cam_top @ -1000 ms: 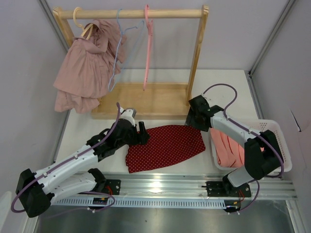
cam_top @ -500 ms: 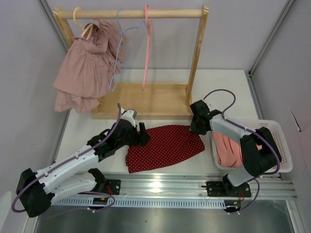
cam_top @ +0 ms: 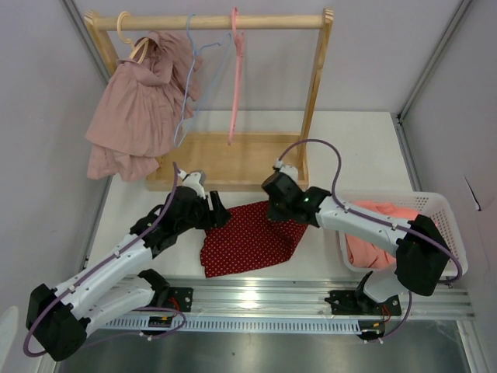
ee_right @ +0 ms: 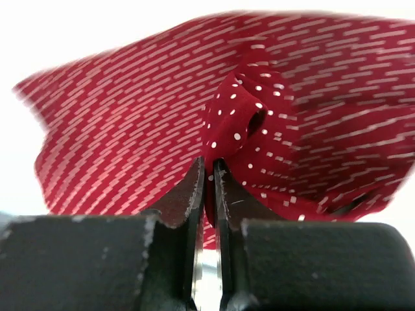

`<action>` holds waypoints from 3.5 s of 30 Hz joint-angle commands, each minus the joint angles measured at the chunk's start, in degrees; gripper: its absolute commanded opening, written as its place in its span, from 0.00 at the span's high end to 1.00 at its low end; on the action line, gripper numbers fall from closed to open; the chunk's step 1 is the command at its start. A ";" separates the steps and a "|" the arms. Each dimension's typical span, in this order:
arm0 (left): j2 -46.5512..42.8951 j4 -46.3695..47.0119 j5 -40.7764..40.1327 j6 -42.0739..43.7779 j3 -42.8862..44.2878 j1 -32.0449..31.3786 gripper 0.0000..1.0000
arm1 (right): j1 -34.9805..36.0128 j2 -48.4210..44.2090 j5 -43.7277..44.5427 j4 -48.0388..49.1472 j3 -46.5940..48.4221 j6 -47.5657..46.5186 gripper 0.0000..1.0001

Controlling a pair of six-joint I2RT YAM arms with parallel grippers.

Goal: Place the skirt on the hanger

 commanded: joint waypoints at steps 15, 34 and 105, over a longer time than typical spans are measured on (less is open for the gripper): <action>3.42 5.32 14.02 -1.45 -2.37 2.43 0.38 | 28.39 7.76 6.70 3.36 2.27 4.46 0.81; 6.23 11.29 18.70 -5.40 -9.58 -4.51 0.39 | 28.40 -3.84 11.97 -4.45 0.42 6.82 0.37; -0.26 -12.04 9.92 -2.16 10.08 -7.15 1.00 | -11.59 -12.54 7.14 -13.95 4.81 -3.19 1.00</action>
